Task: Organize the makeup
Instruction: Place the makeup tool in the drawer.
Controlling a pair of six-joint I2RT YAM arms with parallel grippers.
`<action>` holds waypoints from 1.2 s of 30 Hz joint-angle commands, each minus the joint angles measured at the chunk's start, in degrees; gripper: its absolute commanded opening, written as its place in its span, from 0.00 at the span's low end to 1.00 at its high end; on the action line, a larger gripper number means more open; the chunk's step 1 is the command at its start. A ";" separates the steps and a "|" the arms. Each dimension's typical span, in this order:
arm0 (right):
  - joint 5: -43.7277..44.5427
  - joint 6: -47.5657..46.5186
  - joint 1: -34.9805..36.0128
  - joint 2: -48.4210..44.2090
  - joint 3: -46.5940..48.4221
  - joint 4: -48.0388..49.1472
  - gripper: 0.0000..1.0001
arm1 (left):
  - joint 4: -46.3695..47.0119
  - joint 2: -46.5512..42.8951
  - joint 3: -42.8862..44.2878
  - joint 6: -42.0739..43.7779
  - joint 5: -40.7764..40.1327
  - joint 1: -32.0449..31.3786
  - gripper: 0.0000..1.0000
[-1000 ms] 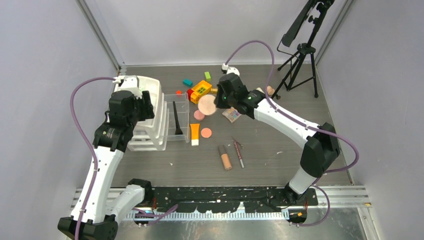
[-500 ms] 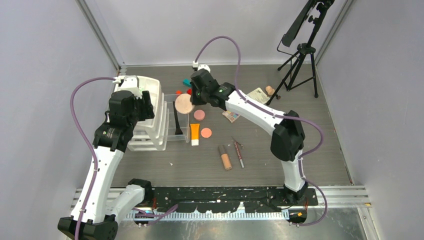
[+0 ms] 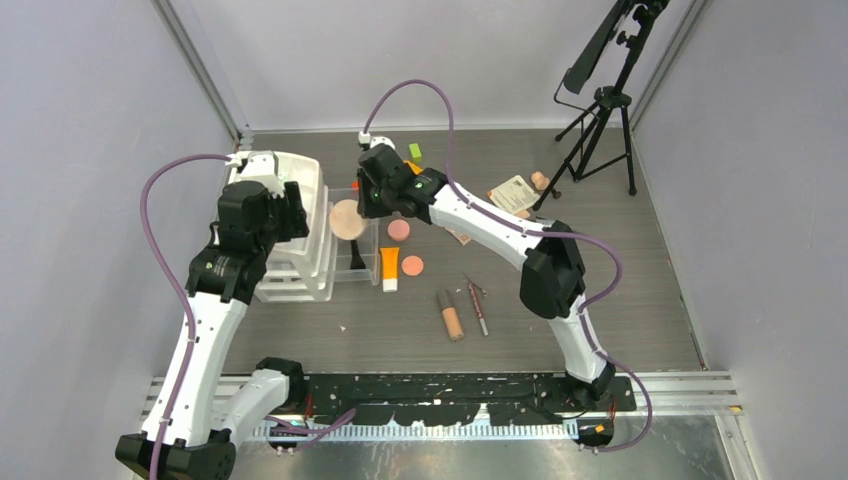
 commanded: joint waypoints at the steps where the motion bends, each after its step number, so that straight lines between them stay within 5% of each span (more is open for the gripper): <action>1: -3.15 -0.63 0.91 2.25 4.41 0.72 0.28 | 2.44 -0.02 -0.16 0.48 0.44 0.24 0.60; 5: -3.87 -1.96 1.02 1.56 3.76 1.40 0.44 | 2.40 0.04 -0.16 0.52 0.44 0.27 0.60; 14: 11.10 -7.18 0.43 -11.85 -9.21 6.35 0.46 | 2.46 0.04 -0.12 0.52 0.35 0.22 0.60; 21: 17.88 -7.20 -1.46 -18.98 -20.63 7.27 0.57 | 2.40 -0.01 -0.17 0.52 0.26 0.26 0.60; 36: 8.02 -2.25 -2.08 -16.54 -35.21 7.09 0.65 | 2.42 0.45 -0.06 0.48 0.61 0.26 0.60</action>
